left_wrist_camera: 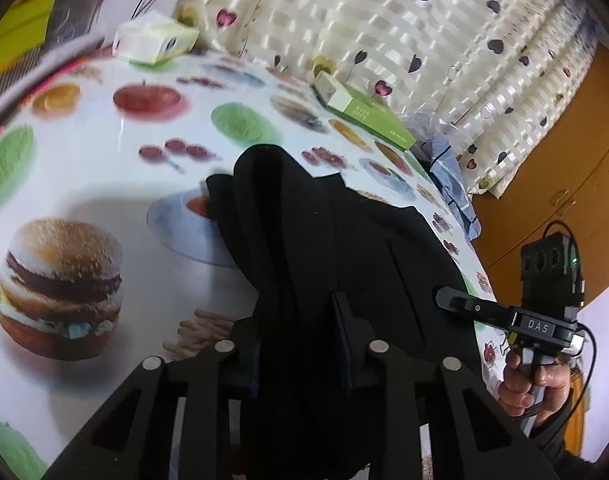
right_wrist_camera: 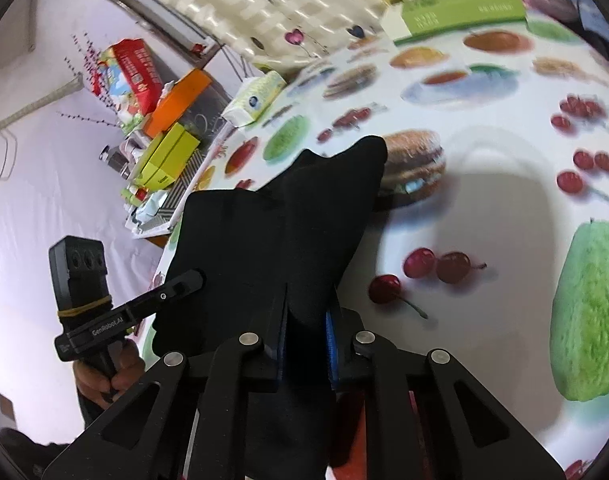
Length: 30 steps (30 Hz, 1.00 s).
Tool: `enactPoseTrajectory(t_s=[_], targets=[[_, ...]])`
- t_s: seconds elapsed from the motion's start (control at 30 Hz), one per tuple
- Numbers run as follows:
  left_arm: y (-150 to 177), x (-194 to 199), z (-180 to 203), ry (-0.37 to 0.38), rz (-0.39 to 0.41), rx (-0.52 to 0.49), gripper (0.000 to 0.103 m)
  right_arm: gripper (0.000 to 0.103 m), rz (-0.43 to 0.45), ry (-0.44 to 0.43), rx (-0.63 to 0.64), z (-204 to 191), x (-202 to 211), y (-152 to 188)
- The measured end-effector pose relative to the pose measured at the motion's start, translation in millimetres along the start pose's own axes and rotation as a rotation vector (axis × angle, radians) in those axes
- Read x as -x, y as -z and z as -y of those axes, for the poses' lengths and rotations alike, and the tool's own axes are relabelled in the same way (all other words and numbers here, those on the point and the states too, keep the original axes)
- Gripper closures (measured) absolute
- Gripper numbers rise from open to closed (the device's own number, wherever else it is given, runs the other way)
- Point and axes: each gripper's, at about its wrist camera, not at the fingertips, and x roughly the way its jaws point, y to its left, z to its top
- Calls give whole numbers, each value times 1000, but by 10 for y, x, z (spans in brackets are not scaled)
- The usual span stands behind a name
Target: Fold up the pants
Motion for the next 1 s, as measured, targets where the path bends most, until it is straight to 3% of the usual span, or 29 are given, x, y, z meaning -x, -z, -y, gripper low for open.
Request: enactPoseTrajectory(t_s=[0.23,0.5,0.77,1.0], targets=[[-92,133,32,-19,25,-43,78,88,25,-21,42,-187,35,-80],[-417,346,-10,-73,90,-95,80,88,39,-49,116,-542,-175,-381],[-871,455,-347,-130,144,-91,80,88,32,-71,187,-912,-586,-815],[-1215,467,-699,-159,175,-76,80,88,23,-95,201,-1011,-978,-1184]])
